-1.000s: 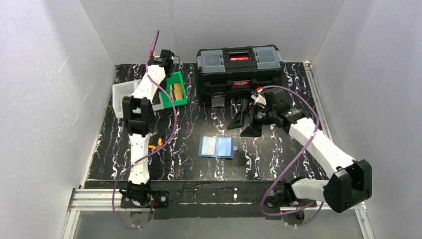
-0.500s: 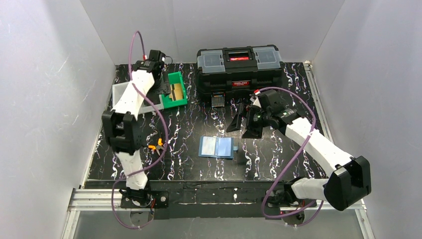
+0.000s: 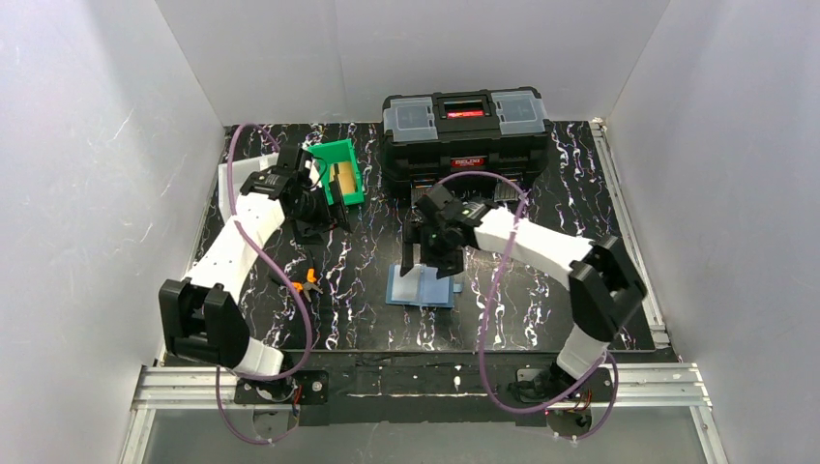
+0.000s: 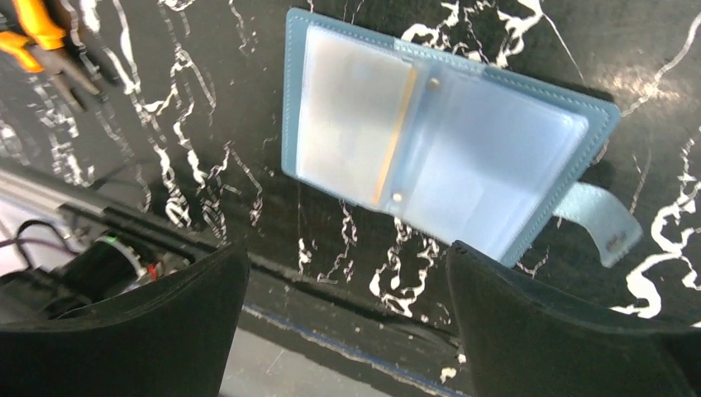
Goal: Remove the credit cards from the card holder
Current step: Remove the credit card from the card holder.
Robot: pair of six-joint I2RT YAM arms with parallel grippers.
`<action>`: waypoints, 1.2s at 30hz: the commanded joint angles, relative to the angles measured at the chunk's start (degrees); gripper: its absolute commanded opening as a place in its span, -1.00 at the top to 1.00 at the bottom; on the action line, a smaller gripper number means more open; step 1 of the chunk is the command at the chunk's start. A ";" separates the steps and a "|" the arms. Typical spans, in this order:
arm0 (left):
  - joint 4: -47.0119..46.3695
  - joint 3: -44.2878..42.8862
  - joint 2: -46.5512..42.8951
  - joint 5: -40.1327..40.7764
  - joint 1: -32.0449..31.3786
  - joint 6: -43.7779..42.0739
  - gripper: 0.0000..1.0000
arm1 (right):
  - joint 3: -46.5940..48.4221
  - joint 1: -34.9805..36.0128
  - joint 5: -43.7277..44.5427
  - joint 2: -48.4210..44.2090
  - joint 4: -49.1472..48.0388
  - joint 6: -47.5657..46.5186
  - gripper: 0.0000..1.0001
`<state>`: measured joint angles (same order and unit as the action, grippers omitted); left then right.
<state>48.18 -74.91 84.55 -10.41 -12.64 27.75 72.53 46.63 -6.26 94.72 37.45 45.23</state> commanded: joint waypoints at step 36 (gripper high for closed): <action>-5.03 14.66 -8.23 -5.85 -8.26 6.04 -0.36 | 7.95 3.98 1.85 26.02 2.48 -4.02 0.60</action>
<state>44.77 -62.19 74.48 -15.14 -16.69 31.81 87.74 51.35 -1.28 118.72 45.25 41.58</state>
